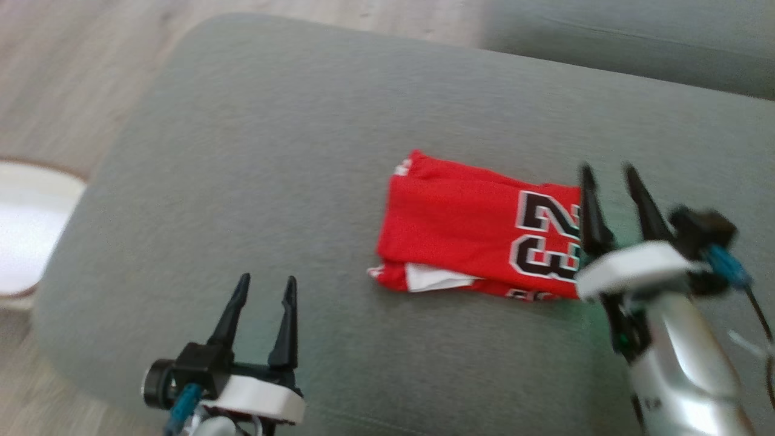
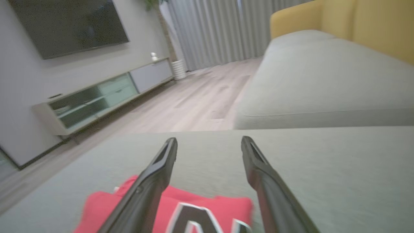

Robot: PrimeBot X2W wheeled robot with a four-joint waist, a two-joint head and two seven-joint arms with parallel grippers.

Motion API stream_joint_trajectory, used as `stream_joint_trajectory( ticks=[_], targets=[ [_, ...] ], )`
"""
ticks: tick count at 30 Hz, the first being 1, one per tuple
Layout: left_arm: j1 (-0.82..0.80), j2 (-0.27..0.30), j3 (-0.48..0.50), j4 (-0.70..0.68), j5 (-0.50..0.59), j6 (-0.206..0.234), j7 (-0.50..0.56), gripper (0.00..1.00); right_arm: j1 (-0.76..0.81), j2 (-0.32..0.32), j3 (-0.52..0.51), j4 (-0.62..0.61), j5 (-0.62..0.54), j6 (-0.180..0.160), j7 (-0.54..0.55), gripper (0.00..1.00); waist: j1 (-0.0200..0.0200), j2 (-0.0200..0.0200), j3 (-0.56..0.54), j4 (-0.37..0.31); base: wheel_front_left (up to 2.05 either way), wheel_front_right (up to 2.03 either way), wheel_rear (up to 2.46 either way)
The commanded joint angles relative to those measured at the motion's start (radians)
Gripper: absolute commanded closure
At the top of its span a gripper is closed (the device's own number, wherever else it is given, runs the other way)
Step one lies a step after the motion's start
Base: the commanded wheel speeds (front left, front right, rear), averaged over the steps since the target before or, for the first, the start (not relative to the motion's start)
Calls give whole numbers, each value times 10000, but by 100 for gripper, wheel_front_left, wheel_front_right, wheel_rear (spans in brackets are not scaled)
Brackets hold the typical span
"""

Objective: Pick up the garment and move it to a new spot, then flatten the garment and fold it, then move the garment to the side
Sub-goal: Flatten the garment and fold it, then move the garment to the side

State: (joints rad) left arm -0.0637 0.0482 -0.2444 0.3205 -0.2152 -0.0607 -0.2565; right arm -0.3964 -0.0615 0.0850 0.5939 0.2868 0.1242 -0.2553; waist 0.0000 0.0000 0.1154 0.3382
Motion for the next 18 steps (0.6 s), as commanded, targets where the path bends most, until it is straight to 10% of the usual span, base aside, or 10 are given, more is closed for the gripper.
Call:
stream_joint_trajectory(
  ticks=[1, 18],
  targets=[
    [-462, 20, 422, -301, 97, 64, -53, 0, 11, 112, 98, -379, -159, 65, -64, 0, 0, 0, -51, -614, 0, 0, 0],
    [27, 20, 1493, -51, 1098, 605, -53, 0, 2092, 112, -994, -1141, -1384, 65, -64, 0, 0, 0, -648, -2593, 0, 0, 0]
  ],
)
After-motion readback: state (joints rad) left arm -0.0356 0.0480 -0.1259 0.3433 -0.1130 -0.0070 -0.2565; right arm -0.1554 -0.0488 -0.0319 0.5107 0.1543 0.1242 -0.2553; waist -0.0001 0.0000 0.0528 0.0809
